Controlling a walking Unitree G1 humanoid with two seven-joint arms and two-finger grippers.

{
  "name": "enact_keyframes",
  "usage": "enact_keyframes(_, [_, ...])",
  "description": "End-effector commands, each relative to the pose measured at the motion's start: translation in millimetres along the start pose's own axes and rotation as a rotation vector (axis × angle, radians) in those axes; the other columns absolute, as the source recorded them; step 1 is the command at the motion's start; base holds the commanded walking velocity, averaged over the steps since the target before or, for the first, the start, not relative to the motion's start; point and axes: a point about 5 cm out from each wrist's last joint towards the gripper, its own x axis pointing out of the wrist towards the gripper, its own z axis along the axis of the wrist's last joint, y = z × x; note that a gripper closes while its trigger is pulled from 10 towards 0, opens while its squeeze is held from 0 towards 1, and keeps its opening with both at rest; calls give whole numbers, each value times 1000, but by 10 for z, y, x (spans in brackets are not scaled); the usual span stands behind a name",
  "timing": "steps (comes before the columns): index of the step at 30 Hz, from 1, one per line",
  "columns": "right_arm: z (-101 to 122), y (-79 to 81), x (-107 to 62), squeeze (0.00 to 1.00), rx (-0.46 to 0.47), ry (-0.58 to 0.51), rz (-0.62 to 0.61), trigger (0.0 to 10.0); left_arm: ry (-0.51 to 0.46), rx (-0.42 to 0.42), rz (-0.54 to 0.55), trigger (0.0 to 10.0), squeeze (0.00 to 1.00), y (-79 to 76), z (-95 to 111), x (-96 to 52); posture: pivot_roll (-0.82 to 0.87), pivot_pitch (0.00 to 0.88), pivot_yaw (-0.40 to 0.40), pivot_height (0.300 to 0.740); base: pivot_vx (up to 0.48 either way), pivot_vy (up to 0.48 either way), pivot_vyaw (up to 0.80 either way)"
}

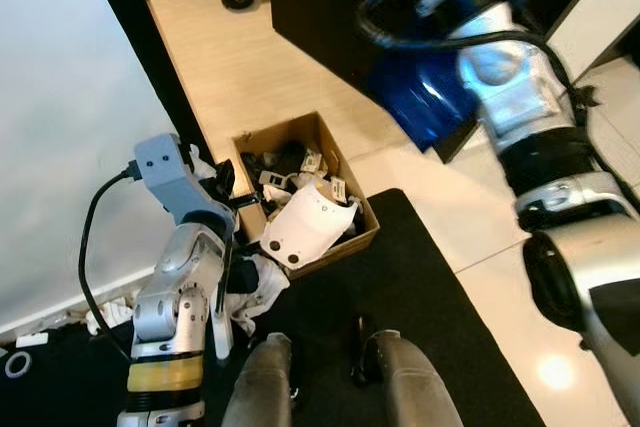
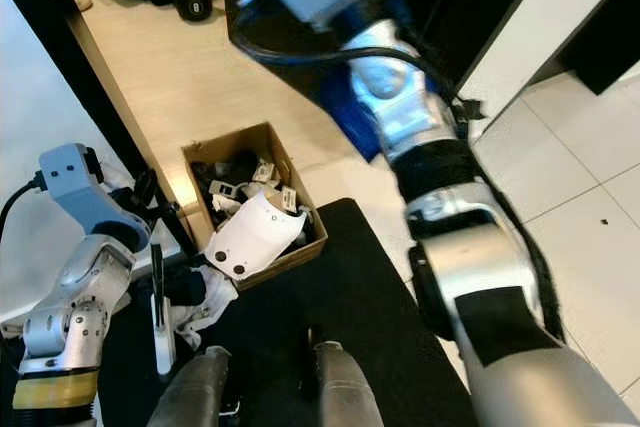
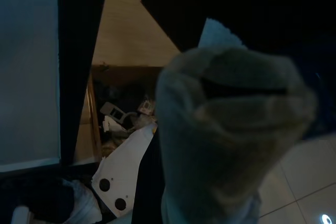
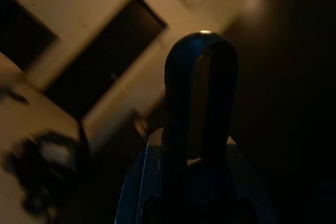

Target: Sweep floor

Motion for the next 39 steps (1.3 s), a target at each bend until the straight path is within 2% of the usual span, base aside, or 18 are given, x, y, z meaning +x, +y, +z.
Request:
enact_keyframes(1, [-33,-145,-30,0,4,24,-54,10000,13,13,-17,10000,0,-35,-42,-11,-3,208,-59,740,0,0,0])
enact_keyframes(2, [-33,-145,-30,0,4,24,-54,10000,13,13,-17,10000,0,-35,-42,-11,-3,208,-59,740,0,0,0])
enact_keyframes(4, [-259,-376,-250,0,84,177,-143,10000,26,24,-38,10000,0,-64,-70,-23,-10,205,-58,740,0,0,0])
enact_keyframes(5, [-259,-376,-250,0,84,177,-143,10000,26,24,-38,10000,0,-64,-70,-23,-10,205,-58,740,0,0,0])
enact_keyframes(6, [-362,-483,-389,0,104,248,-178,10000,31,26,-45,10000,0,-69,-79,-33,-15,203,-56,740,0,0,0])
enact_keyframes(7, [-454,-566,-545,0,88,314,-180,10000,34,28,-48,10000,0,-59,-85,-44,-20,202,-53,740,0,0,0])
enact_keyframes(10, [-502,-613,-642,0,72,354,-177,10000,36,29,-49,10000,0,-51,-87,-52,-21,202,-52,740,0,0,0])
enact_keyframes(11, [-568,-646,-766,0,58,396,-173,10000,38,32,-43,10000,0,-29,-90,-56,-29,202,-47,740,0,0,0])
enact_keyframes(12, [-660,-638,-932,0,77,461,-169,10000,39,36,-34,10000,0,-2,-90,-56,-35,204,-42,740,0,0,0])
enact_keyframes(14, [-660,-638,-932,0,77,461,-169,10000,39,36,-34,10000,0,-2,-90,-56,-35,204,-42,740,0,0,0])
enact_keyframes(15, [-727,-610,-1069,0,100,514,-169,10000,40,41,-25,10000,0,22,-88,-53,-35,205,-38,740,0,0,0])
enact_keyframes(17, [-852,-415,-1382,0,183,620,-143,10000,32,55,5,10000,0,83,-66,-40,-37,207,-31,740,0,0,0])
enact_keyframes(19, [-884,-226,-1571,0,248,680,-134,10000,24,62,24,10000,0,134,-41,-32,-37,206,-28,740,0,0,0])
enact_keyframes(22, [-859,-44,-1660,0,297,687,-125,10000,18,65,34,10000,0,173,-24,-35,-35,206,-25,740,0,0,0])
enact_keyframes(27, [-817,101,-1696,0,372,687,-154,10000,12,70,41,10000,0,201,-14,-45,-22,205,-24,740,0,0,0])
enact_keyframes(31, [-723,191,-1654,0,392,635,-163,10000,6,68,47,10000,0,229,-7,-65,-18,205,-23,740,0,0,0])
enact_keyframes(34, [-616,279,-1587,0,378,584,-89,10000,9,66,54,10000,0,252,-26,-86,-18,203,-25,740,0,0,0])
enact_keyframes(39, [-577,345,-1562,0,412,576,-82,10000,9,69,56,10000,0,255,-32,-85,-15,200,-26,740,0,0,0])
